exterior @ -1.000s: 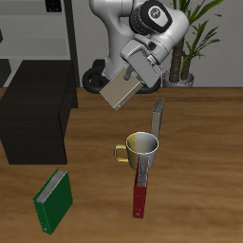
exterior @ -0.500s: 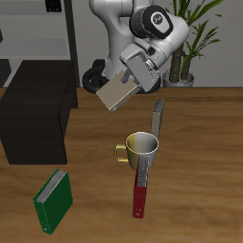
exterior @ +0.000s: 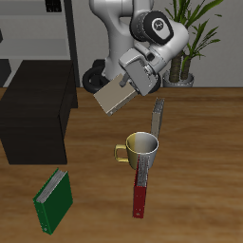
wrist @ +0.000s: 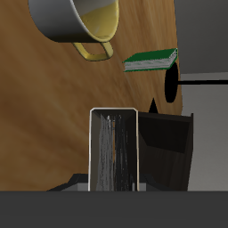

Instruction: Place the left yellow book in the top region of the shelf

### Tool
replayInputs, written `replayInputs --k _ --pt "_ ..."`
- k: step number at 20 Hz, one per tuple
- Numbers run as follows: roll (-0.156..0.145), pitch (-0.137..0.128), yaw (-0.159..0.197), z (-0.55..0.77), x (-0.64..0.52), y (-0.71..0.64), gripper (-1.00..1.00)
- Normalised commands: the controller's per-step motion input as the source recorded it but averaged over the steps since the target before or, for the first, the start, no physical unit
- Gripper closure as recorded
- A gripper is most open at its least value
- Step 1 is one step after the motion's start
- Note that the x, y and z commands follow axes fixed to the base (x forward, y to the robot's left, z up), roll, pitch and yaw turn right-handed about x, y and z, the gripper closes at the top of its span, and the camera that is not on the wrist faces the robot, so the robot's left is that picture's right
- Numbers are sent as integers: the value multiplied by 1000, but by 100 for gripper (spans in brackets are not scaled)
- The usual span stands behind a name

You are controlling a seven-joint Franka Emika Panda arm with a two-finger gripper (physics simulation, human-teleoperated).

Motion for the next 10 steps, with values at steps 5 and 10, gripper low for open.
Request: replayInputs --k 5,10 --pt "-23 21 -3 -60 27 18 100" --pt "-28 7 -7 -56 -44 -51 100"
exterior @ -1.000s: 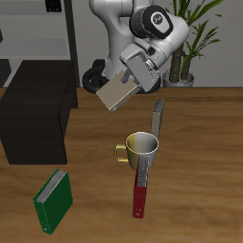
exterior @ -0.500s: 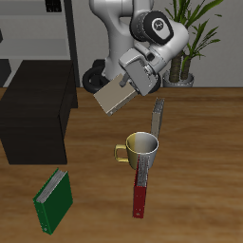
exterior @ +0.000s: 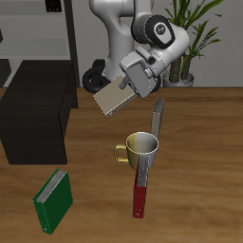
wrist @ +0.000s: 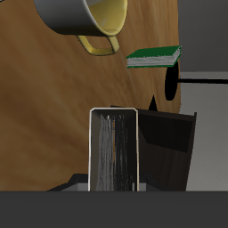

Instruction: Place the left yellow book in the top region of the shelf

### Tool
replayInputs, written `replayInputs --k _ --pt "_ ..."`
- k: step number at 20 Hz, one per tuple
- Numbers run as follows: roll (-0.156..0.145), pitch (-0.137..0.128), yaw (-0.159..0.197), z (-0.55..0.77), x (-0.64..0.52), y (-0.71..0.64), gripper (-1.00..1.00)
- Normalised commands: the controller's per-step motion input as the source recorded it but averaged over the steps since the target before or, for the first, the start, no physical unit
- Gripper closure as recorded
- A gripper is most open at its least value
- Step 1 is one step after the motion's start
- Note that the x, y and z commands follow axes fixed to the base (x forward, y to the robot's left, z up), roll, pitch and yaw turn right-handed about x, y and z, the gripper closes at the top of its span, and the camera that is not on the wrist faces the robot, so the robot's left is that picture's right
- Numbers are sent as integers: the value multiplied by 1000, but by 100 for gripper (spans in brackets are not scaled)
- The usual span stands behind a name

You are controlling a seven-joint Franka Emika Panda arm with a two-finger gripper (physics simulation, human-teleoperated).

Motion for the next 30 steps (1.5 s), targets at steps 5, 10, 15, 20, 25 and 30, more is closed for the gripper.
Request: replayInputs --k 5,10,15,20,25,30 --pt "-42 -3 -8 -15 -32 -98 100" --pt "-33 33 1 -154 42 -136 100" --pt "-29 21 2 -123 90 -86 100" --pt "-48 0 3 -53 7 -115 100" --pt "-65 -23 -12 70 -28 -216 100" --pt "-45 -10 -20 105 28 -183 100"
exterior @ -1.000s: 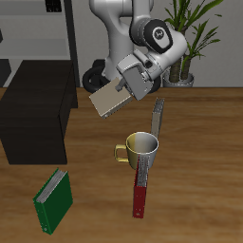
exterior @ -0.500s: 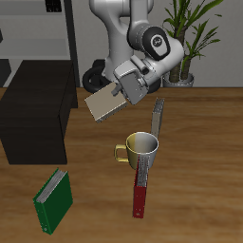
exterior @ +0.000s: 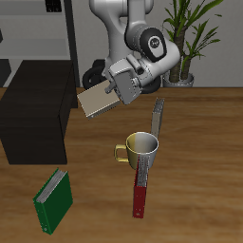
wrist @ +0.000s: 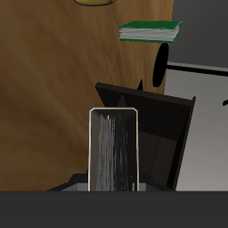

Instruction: Place the left yellow book in the top region of the shelf

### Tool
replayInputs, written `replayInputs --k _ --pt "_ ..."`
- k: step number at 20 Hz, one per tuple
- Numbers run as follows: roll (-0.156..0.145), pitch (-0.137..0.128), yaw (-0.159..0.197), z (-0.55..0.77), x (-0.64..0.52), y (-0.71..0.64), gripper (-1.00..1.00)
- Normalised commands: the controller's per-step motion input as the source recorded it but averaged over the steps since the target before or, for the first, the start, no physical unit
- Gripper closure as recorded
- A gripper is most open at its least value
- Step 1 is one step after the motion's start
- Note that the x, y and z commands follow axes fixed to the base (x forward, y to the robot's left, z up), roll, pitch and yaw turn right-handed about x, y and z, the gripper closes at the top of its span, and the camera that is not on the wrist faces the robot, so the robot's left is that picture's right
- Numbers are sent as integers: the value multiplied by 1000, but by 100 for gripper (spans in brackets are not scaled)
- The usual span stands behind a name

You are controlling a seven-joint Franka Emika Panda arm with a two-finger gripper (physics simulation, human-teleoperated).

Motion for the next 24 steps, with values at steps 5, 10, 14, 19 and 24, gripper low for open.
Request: replayInputs --k 5,10,14,19,24 --pt "-63 -48 -6 124 26 -223 100" --pt "-61 -32 -20 120 57 -228 100" --pt "-30 -20 0 11 89 -141 100" --pt "-15 23 -8 -51 54 -94 100" --pt "-13 23 -17 -37 54 -61 100"
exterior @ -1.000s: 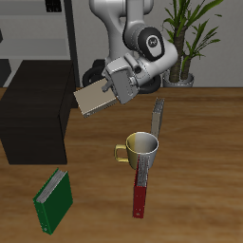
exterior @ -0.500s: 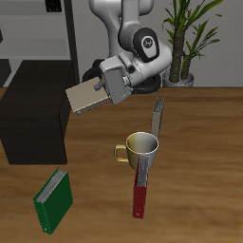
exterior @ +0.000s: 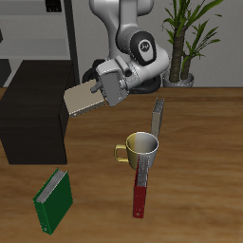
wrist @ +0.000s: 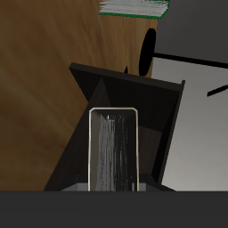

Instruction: Place the left yellow book in the top region of the shelf

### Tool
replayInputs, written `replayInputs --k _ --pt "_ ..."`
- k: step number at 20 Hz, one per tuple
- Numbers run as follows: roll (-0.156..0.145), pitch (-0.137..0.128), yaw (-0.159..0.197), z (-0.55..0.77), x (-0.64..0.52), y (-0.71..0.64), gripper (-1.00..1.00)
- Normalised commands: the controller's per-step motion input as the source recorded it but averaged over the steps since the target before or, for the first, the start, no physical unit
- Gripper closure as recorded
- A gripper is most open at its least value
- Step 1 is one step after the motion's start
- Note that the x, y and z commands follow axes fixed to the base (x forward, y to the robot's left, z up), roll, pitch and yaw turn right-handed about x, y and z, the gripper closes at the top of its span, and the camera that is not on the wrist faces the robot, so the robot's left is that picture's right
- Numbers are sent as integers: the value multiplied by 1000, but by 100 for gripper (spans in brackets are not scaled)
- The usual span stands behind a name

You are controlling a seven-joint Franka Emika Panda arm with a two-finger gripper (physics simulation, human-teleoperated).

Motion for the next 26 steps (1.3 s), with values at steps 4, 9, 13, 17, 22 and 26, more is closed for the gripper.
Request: replayInputs --k 4,9,13,17,22,26 --pt "-25 2 -12 -3 26 -98 100" --pt "-21 12 3 -41 33 -107 100" --pt "-16 24 -2 -69 59 -89 100" --pt "-34 31 7 -156 108 -135 100" --pt "-31 17 2 -74 50 -160 100" --pt "-35 31 5 -75 61 -278 100"
